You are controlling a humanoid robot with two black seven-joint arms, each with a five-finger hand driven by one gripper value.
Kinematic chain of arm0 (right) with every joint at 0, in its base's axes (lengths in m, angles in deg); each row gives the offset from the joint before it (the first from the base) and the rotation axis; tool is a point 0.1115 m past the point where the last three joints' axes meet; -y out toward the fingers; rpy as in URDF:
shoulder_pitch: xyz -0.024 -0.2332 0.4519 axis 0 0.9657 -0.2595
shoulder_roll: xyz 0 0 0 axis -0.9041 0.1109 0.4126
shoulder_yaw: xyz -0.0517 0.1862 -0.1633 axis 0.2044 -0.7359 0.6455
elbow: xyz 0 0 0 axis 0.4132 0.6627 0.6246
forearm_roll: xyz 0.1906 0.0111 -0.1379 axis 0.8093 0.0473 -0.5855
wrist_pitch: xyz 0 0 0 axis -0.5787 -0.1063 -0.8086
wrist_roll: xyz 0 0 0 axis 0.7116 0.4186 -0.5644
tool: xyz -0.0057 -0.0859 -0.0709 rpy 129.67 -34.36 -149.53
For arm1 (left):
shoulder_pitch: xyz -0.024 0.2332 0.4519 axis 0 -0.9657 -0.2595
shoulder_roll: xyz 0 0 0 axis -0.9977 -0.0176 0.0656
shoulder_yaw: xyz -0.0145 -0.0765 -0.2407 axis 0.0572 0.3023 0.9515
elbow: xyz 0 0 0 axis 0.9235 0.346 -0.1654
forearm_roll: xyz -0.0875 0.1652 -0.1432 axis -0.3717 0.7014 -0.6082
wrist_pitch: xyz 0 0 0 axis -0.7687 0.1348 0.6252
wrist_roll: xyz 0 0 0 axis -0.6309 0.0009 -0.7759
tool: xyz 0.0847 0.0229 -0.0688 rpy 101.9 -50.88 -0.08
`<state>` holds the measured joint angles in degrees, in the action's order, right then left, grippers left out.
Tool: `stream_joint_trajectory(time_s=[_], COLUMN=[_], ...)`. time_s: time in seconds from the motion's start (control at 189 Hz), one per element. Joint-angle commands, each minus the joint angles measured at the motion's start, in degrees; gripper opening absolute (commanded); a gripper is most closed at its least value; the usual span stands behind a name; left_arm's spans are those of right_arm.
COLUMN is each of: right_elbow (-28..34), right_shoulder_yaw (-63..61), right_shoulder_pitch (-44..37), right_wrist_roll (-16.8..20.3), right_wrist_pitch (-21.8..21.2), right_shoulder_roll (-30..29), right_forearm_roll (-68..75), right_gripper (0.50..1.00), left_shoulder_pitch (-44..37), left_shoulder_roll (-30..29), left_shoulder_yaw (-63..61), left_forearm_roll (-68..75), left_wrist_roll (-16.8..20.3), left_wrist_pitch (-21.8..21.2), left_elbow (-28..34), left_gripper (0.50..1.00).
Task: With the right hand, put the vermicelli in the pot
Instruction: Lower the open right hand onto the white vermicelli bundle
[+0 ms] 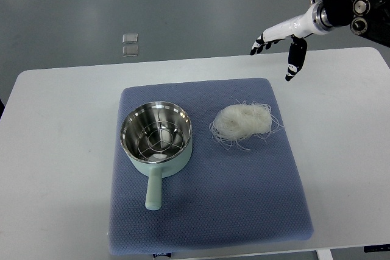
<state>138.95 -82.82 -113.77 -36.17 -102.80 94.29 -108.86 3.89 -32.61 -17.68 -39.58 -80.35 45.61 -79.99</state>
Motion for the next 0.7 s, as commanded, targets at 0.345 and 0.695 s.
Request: stream_joint_trajectory(time_s=[0.345,0.695], right_elbow=[0.19,-1.22], right_shoulder_yaw=[-0.97,-7.3], right_shoulder_pitch=[4.1,14.3], right_wrist_roll=[1.7,1.79], right_wrist_pitch=[0.95,5.0], right_shoulder_roll=[-1.58,-6.24], right_forearm_roll=[3.1,3.19], right_gripper=[0.924,0.921], left_shoulder_pitch=[0.09,0.09], left_shoulder_roll=[0.0,0.0], left_shoulder_yaw=[-0.08,-0.08], left_forearm_roll=[-0.01,0.08], left_wrist_roll=[0.0,-0.09], left_wrist_pitch=[0.0,0.0], left_elbow=[0.51,-0.02], left_gripper=[1.0,1.0])
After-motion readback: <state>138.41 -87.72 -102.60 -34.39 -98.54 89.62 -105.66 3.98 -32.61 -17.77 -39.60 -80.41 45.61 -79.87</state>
